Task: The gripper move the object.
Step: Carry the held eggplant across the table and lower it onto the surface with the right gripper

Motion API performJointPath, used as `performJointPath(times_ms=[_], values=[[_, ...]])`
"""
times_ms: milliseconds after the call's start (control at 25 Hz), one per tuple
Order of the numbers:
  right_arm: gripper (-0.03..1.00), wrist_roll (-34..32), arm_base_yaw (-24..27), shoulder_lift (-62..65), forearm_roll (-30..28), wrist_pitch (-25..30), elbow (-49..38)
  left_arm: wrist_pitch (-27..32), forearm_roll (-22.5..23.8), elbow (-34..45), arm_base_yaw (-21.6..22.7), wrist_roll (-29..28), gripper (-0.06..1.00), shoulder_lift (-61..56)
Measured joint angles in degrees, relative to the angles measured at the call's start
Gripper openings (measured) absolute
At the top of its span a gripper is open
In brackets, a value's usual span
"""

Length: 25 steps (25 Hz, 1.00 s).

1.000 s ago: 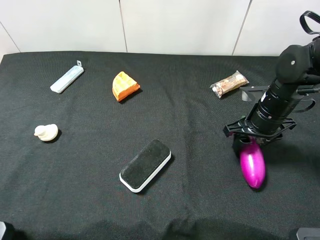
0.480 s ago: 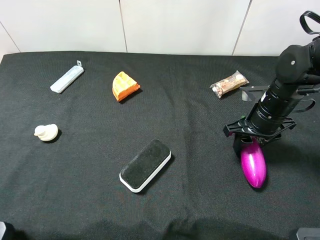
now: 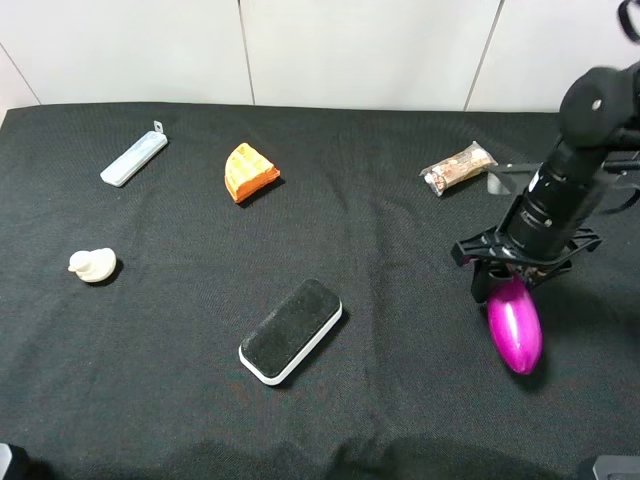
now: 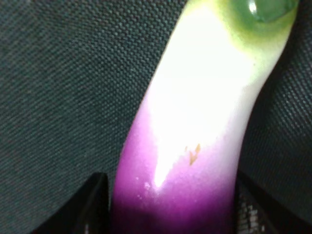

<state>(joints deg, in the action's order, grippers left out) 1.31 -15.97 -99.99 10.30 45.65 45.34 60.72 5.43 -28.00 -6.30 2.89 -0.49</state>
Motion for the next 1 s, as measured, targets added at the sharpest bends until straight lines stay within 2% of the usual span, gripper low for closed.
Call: performJointPath(times_ms=[280, 480, 1000], values=[[0.38, -0.23, -0.2, 3.76, 0.18, 6.72, 3.4, 0.0, 0.0, 0.0, 0.0, 0.0, 0.91, 0.0], [0.38, -3.32, -3.46, 5.29, -0.47, 10.77, 6.62, 0.0, 0.0, 0.0, 0.0, 0.0, 0.91, 0.0], [0.38, -7.48, -12.35, 5.18, -1.72, 14.62, 17.73, 0.0, 0.0, 0.0, 0.0, 0.0, 0.91, 0.0]])
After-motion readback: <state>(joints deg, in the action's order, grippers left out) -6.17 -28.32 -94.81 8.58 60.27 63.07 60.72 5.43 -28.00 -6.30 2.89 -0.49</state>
